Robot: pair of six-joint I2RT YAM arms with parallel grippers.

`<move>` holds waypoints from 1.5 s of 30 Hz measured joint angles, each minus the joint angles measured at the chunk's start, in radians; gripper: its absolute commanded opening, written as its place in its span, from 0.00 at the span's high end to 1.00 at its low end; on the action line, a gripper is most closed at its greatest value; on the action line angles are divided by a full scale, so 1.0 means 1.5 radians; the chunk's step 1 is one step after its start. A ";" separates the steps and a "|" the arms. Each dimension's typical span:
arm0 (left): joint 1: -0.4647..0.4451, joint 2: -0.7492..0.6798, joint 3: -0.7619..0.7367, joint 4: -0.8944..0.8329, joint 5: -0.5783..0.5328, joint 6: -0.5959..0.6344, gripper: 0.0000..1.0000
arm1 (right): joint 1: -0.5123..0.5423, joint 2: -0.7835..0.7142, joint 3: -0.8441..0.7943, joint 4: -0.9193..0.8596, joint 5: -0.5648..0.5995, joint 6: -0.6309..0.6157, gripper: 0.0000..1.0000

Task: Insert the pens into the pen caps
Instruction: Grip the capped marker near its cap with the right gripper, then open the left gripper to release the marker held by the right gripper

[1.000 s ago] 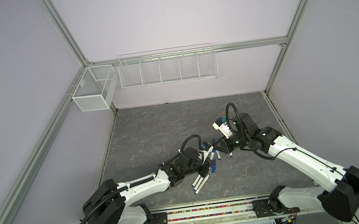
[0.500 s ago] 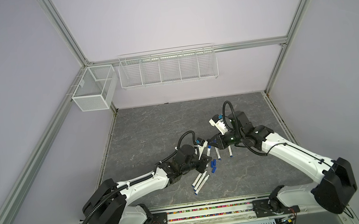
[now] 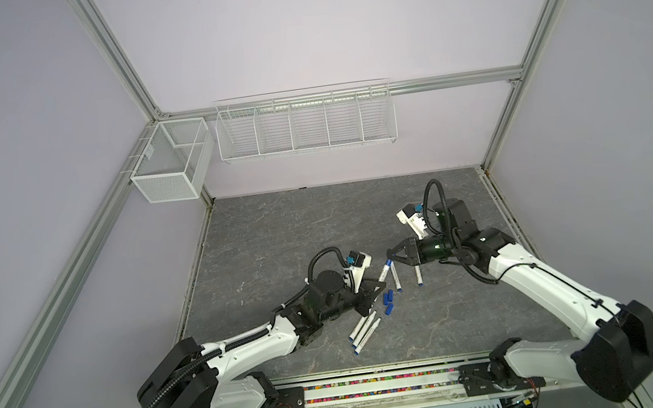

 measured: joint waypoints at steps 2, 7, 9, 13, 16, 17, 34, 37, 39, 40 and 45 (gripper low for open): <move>0.010 0.002 0.000 0.043 -0.016 -0.011 1.00 | 0.000 -0.022 -0.001 -0.025 0.023 0.001 0.56; 0.019 0.020 -0.001 0.127 -0.037 -0.035 1.00 | -0.001 -0.067 -0.002 -0.045 0.067 0.000 0.54; 0.016 0.033 -0.001 0.143 -0.042 -0.041 1.00 | 0.000 -0.068 -0.002 -0.044 0.068 0.000 0.54; 0.009 0.053 -0.002 0.161 -0.047 -0.048 1.00 | 0.022 -0.058 -0.002 -0.038 0.068 0.000 0.54; 0.004 0.061 -0.002 0.166 -0.047 -0.050 1.00 | 0.049 -0.043 -0.002 -0.027 0.070 0.001 0.54; 0.002 0.063 -0.002 0.168 -0.047 -0.050 1.00 | 0.057 -0.035 -0.001 -0.023 0.071 0.001 0.55; -0.002 0.073 -0.002 0.170 -0.060 -0.050 1.00 | 0.077 0.038 0.009 0.050 0.087 0.037 0.74; -0.003 0.079 -0.002 0.171 -0.062 -0.050 1.00 | 0.079 0.042 0.009 0.055 0.090 0.045 0.79; -0.003 0.081 -0.002 0.173 -0.062 -0.050 1.00 | 0.080 0.042 0.009 0.057 0.090 0.049 0.83; -0.003 0.082 -0.002 0.175 -0.062 -0.050 1.00 | 0.080 0.042 0.009 0.057 0.090 0.050 0.84; -0.002 0.089 0.012 0.152 -0.056 -0.046 0.54 | 0.079 0.043 0.010 0.051 0.103 0.057 0.87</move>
